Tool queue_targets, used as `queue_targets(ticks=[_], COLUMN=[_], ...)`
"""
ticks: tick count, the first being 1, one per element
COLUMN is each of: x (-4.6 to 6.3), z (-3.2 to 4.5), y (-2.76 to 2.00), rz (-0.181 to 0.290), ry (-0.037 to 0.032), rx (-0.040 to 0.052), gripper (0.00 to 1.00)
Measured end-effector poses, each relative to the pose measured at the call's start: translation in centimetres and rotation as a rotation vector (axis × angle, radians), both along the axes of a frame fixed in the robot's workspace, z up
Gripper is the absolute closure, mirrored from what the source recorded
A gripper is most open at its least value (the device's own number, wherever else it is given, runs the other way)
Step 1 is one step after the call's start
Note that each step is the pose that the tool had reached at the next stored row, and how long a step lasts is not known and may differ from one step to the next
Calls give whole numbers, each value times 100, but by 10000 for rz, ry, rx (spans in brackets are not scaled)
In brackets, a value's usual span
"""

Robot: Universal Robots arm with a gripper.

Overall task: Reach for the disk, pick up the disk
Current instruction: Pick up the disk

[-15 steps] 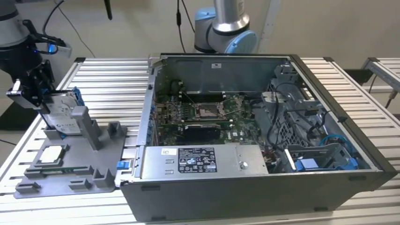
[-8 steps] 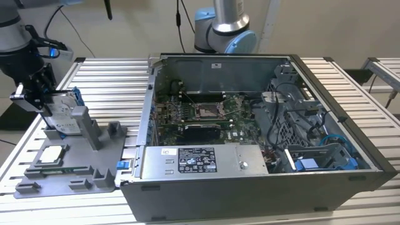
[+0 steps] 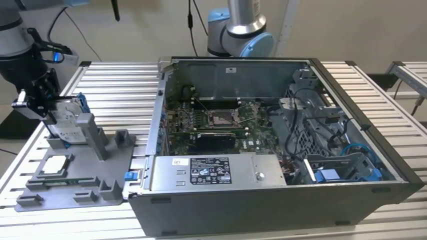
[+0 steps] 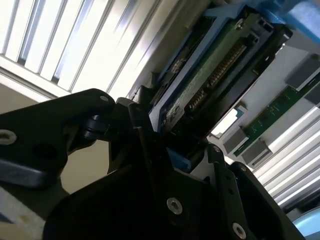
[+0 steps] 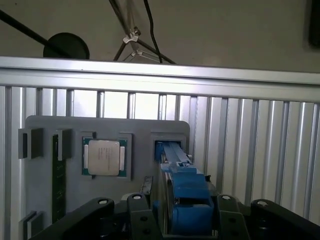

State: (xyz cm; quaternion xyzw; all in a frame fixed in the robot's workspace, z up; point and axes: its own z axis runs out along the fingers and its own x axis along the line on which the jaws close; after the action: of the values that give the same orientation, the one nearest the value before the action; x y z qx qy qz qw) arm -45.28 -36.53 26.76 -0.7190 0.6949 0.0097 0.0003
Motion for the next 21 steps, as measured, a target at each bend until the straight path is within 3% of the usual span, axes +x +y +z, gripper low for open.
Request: queue_targets(ticks=[1, 14, 15, 16, 21], x=[0, 0, -1, -1, -1], z=[-2, -7, -7, -7, -6], y=[0, -1, -1, 0, 0], rz=[1, 1, 2, 1, 2], ry=[0, -3, -13, -14, -6], rx=[0, -7, 59, 69, 8], gripper=[100, 100, 100, 100, 100])
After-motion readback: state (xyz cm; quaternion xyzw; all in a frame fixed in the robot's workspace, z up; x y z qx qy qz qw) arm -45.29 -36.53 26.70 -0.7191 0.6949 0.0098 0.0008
